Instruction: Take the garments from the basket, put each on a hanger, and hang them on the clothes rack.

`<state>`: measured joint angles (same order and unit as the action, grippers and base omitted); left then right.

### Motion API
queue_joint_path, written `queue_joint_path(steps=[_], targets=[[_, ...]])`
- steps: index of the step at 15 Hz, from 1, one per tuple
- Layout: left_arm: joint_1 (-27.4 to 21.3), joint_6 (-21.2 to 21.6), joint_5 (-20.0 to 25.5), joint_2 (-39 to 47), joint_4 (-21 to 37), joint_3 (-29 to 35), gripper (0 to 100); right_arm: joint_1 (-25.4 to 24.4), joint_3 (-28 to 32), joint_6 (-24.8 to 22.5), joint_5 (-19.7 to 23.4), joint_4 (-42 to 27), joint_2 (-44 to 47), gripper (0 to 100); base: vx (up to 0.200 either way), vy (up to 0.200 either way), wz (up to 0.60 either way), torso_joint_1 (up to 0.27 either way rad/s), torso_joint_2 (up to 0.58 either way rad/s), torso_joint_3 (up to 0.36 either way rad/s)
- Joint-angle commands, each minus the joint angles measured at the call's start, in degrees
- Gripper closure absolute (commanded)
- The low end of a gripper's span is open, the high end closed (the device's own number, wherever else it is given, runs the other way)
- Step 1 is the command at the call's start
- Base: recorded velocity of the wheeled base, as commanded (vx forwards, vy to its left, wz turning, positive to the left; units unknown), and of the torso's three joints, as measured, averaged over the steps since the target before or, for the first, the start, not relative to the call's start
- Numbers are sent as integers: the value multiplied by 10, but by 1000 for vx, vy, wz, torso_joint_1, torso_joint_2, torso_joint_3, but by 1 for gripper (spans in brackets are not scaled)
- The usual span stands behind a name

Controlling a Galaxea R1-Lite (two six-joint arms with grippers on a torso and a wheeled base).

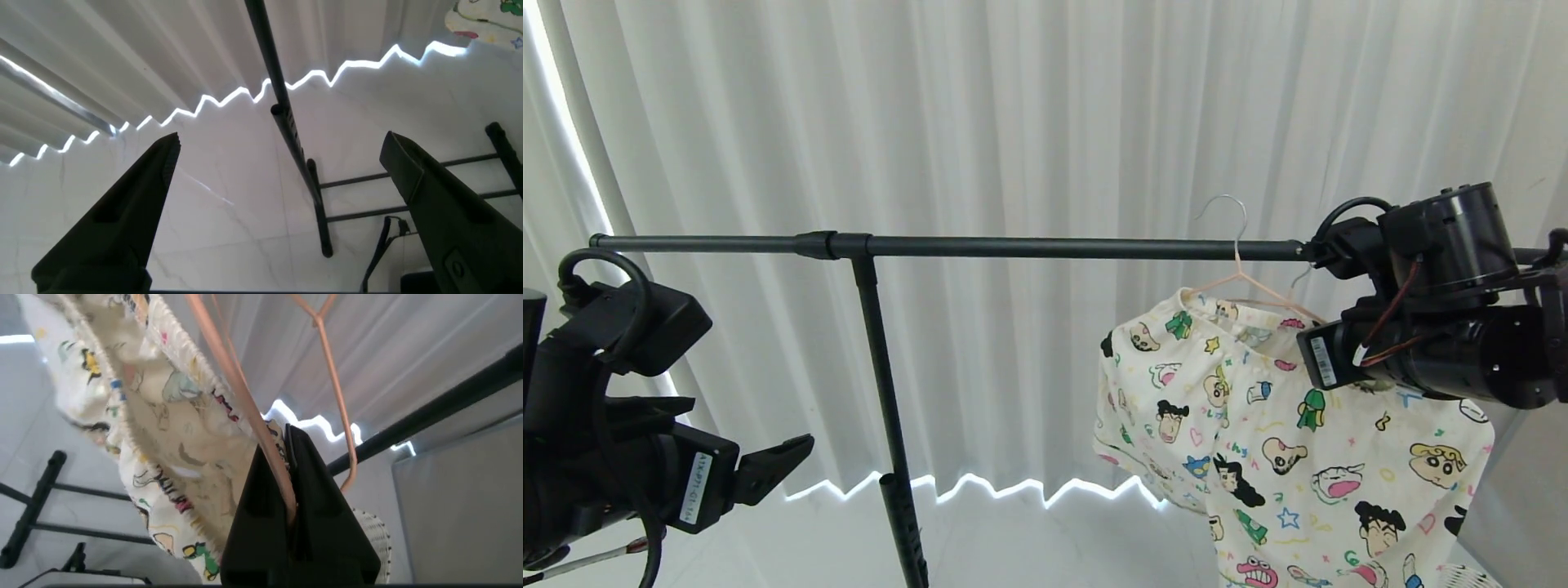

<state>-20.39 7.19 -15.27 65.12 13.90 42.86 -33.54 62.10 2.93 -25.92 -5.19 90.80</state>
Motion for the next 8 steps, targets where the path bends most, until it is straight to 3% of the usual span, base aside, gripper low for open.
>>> queue_joint_path(steps=[1, 8], targets=[[0, 0, 0, 0, 0, 0, 0, -3, 2, 3, -1, 1, 12, 100, 0, 0, 0, 0, 0, 0], [0, 1, 0, -9, 0, -6, 0, 8, 14, 14, -34, 28, 86, 100, 0, 0, 0, 0, 0, 0]])
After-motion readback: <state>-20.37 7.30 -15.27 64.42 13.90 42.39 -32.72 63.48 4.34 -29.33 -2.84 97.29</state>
